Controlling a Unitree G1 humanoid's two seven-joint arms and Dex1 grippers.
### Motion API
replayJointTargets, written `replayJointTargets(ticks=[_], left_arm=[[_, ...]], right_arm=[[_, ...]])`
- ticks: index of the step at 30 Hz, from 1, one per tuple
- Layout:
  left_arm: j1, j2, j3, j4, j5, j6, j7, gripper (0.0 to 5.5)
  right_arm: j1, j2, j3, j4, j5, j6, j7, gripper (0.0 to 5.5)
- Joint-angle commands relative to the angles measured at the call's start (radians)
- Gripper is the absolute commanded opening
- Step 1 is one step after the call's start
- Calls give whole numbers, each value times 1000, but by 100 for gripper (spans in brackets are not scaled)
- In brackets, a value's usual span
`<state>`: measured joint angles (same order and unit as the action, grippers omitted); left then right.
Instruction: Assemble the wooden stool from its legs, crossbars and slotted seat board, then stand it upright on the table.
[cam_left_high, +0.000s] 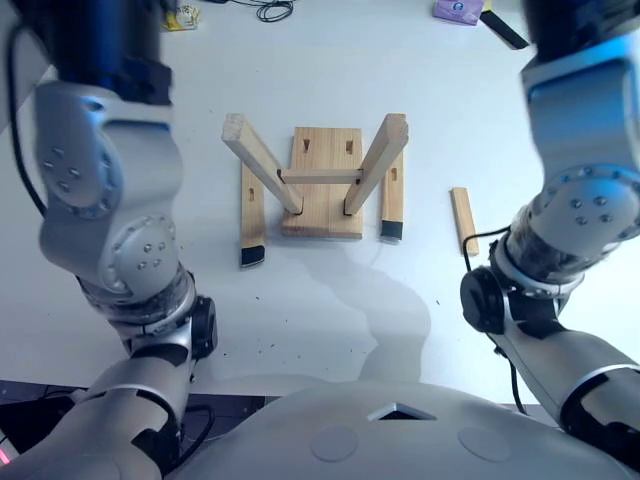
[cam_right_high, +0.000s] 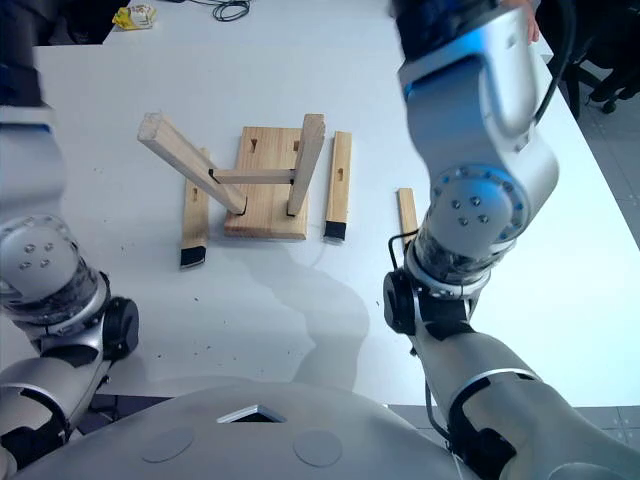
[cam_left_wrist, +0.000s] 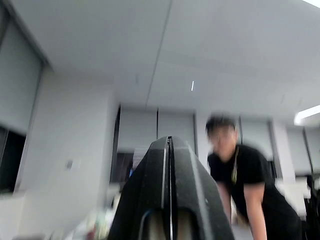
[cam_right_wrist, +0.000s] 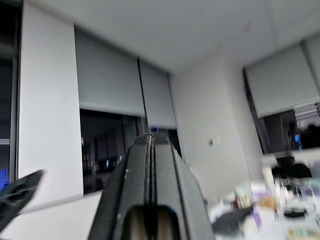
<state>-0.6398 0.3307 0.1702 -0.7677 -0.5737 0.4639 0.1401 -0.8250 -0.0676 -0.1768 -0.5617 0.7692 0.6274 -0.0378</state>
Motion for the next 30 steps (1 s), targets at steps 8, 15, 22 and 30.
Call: replayJointTargets(ticks=[8,15,22,30], left_arm=[[631,-38,-164,148,-26,424,56,0],[538,-96,-125,54,-71,312,8,0],[306,-127,52,-11,-160,159,12,0],[99,11,405,83,-468,41,93,0]], right_arm=[[469,-292,426,6,-99,373,97,2],[350,-219,328,21,-88,324,89,2],[230,-108,112,32,39,246,61,2],[106,-293,-129,237,127,188,224,2]])
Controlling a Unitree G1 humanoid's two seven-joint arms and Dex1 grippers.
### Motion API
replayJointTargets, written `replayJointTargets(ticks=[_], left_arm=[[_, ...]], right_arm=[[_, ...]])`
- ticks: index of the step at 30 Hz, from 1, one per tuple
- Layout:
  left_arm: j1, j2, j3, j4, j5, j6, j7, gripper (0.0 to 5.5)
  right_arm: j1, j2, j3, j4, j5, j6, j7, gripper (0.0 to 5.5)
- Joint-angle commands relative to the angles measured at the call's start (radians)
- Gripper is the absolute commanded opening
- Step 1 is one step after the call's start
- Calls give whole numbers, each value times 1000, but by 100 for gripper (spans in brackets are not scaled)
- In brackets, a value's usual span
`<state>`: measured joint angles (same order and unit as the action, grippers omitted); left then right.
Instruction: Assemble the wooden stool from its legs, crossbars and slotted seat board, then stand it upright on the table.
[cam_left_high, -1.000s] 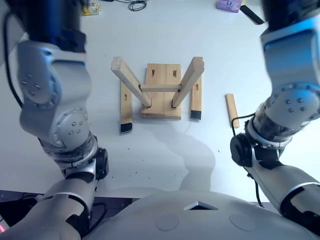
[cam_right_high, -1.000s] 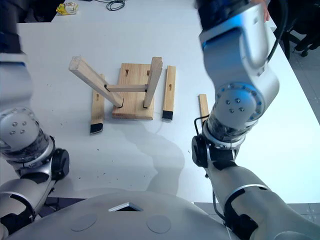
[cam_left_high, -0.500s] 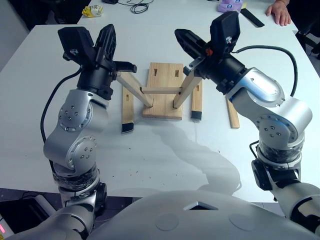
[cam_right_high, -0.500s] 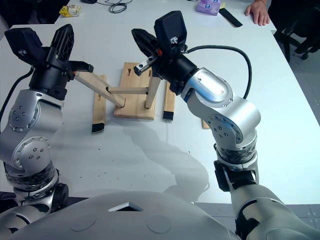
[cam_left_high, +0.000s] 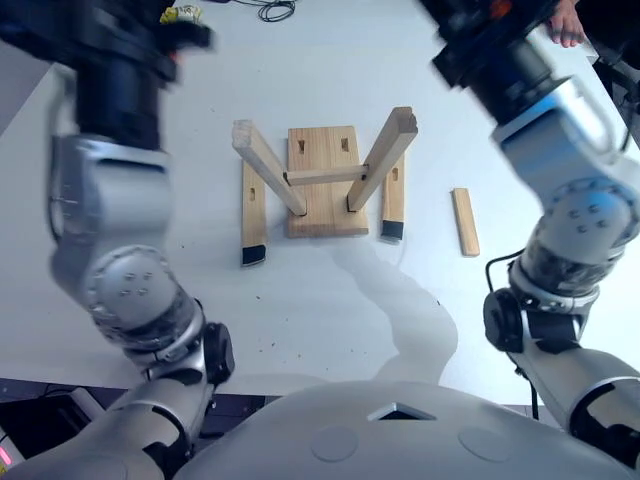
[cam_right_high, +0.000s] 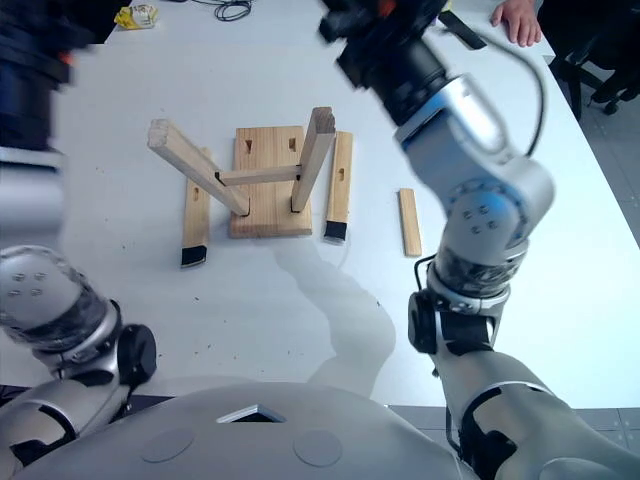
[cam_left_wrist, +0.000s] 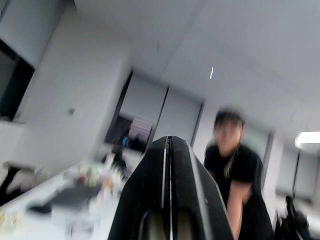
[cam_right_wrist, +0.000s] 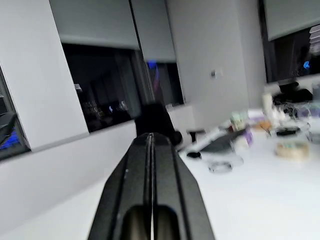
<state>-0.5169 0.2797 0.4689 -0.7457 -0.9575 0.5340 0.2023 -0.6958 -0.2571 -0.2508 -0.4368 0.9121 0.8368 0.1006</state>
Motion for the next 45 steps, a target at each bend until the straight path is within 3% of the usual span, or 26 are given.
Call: replayJointTargets(ticks=[1,5,8,15,19,23,31,38,45], left_arm=[[-6,76,135,87,-97,-29,43,0],[209,115,124,243,77,-9,4,0],[368,91,52,329,192,-49,-79,0],[654,134,-259,337,341,29,-318,0],[694,228,-403,213,352,85,-485,0],[608,267,-452,238,389,87,-570,0],[519,250,-523,322,499,129,-535,0],[511,237,-551,402,594,119,-539,0],[467,185,-584,474,643,103,-557,0]], right_arm=[[-13,-136,-42,145,-52,-35,115,2],[109,-313,292,372,-489,-283,268,2],[143,-315,465,554,-652,-468,409,2],[82,-277,676,1012,-959,-921,586,2],[54,-250,692,1115,-1018,-1059,653,2],[96,-255,679,1062,-1039,-1091,686,2],[148,-274,621,841,-1033,-979,715,2],[200,-209,702,804,-1096,-921,737,2],[315,-168,726,598,-1078,-793,755,2]])
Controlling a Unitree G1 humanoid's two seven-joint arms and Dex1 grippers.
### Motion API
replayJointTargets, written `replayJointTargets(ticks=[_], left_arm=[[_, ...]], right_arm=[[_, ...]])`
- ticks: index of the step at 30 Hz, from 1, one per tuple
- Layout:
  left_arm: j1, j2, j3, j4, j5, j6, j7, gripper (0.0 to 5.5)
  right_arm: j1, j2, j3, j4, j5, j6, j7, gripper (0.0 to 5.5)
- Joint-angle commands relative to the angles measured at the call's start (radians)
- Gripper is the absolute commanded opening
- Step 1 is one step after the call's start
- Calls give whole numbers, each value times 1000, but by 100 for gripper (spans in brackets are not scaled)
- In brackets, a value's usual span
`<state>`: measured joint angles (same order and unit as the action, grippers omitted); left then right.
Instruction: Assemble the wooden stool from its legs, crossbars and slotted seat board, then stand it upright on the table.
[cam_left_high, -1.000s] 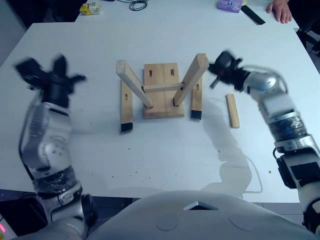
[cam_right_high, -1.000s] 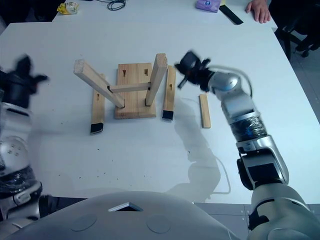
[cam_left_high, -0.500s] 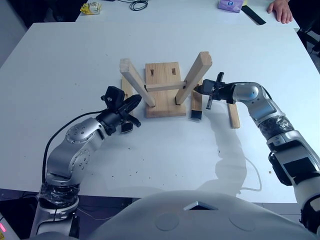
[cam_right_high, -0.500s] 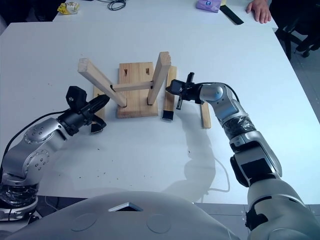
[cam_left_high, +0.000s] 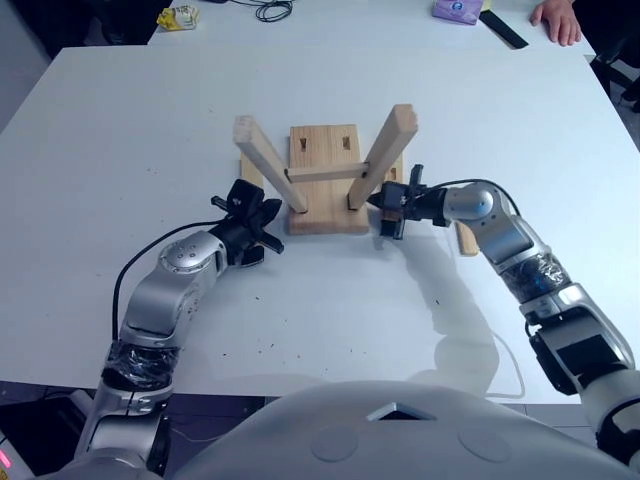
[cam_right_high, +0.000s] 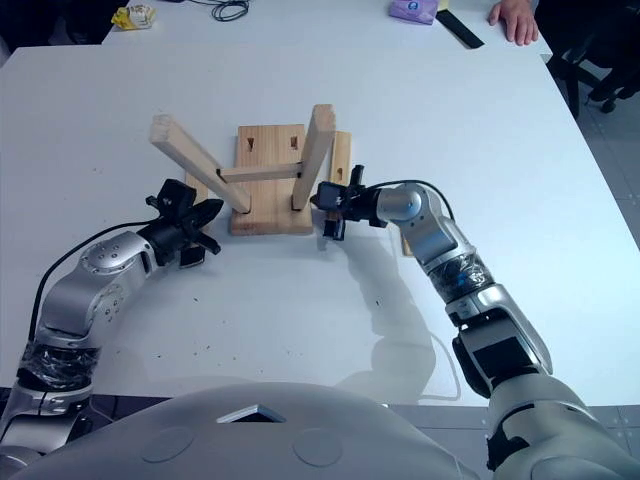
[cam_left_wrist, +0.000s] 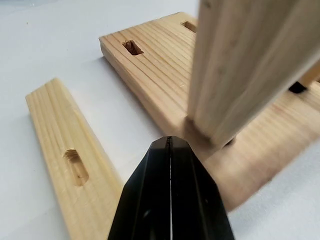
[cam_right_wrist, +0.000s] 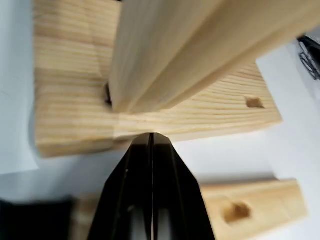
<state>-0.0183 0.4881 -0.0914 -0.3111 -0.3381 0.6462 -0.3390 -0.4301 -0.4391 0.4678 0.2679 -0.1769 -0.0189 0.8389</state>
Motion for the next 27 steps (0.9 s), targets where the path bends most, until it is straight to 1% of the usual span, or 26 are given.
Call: replayJointTargets(ticks=[1,6,10,13,16,18,20,23,25,27], left_arm=[[-39,-29,-23,56,25,-14,-26,0],[-87,-15,9,180,12,-72,-134,0],[-137,3,50,305,10,-134,-218,0],[-198,18,88,457,40,-214,-234,0],[-228,26,126,514,61,-263,-211,0],[-191,25,189,420,29,-235,-176,0],[-108,16,238,243,-19,-170,-147,0],[11,-17,248,-12,-84,-50,-99,0],[68,-39,229,-146,-110,14,-62,0],[97,-61,214,-234,-125,66,-24,0]], right_arm=[[66,15,6,-144,16,81,20,2],[113,44,24,-290,35,162,34,2],[118,60,26,-322,46,190,38,2],[117,48,-6,-335,73,216,53,2],[101,13,-55,-318,91,215,61,2],[83,-42,-107,-309,125,206,101,2],[74,-117,-150,-298,156,181,165,2],[83,-187,-164,-271,163,127,225,2],[62,-177,-152,-225,139,90,215,2],[14,-117,-141,-163,110,77,152,2]])
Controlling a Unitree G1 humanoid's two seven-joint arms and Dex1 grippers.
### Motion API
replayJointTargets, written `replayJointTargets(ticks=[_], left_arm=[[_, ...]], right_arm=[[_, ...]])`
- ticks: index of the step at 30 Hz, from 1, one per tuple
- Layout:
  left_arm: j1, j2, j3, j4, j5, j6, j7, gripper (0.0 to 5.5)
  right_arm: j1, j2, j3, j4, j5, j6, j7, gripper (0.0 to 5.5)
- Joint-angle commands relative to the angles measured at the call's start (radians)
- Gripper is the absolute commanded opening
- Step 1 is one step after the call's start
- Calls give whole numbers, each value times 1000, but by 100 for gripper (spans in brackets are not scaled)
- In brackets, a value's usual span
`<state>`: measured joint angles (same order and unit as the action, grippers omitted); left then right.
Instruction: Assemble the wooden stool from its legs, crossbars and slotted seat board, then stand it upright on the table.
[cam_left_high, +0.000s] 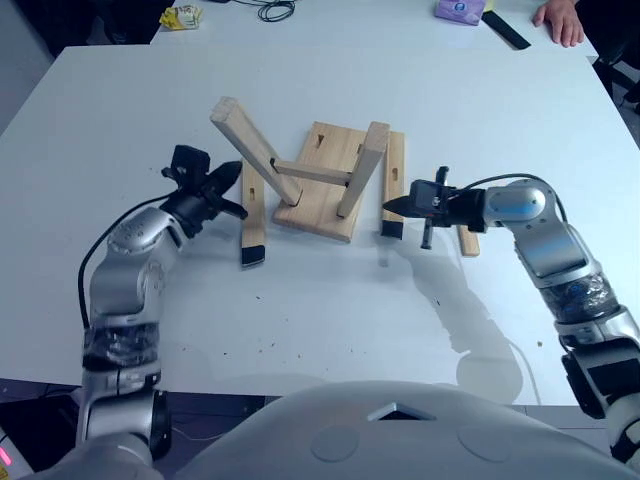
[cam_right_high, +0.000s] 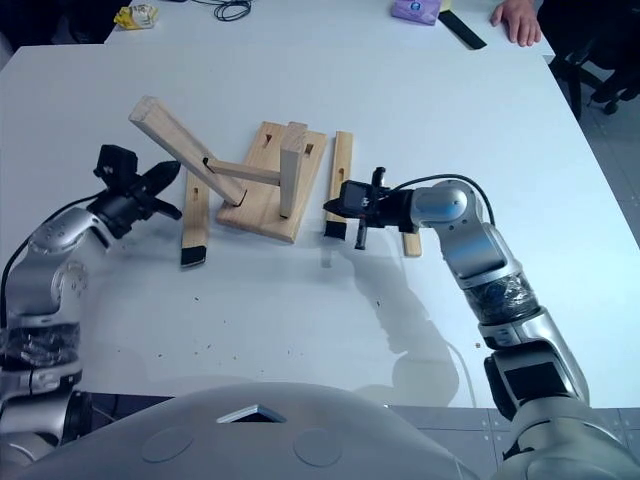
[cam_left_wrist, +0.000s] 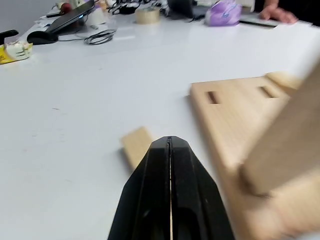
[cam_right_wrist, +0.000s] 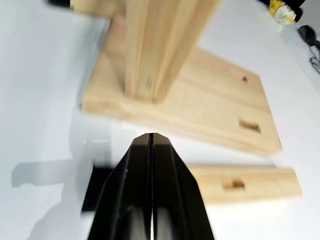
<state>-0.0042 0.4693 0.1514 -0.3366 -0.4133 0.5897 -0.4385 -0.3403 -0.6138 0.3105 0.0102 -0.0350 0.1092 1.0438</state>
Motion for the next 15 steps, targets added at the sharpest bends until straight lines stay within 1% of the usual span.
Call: replayJointTargets(ticks=[1,4,8,15], left_arm=[[92,-52,-31,-238,-57,147,92,0],[99,-64,-43,-281,-69,197,117,0],[72,-73,-73,-246,-60,207,117,0],[51,-103,-95,-230,-60,211,131,0]], right_arm=[[-96,86,21,121,-46,-58,-84,2],[-120,143,25,163,-68,-71,-150,2],[-144,181,24,218,-94,-95,-212,2],[-164,217,49,279,-108,-140,-217,2]])
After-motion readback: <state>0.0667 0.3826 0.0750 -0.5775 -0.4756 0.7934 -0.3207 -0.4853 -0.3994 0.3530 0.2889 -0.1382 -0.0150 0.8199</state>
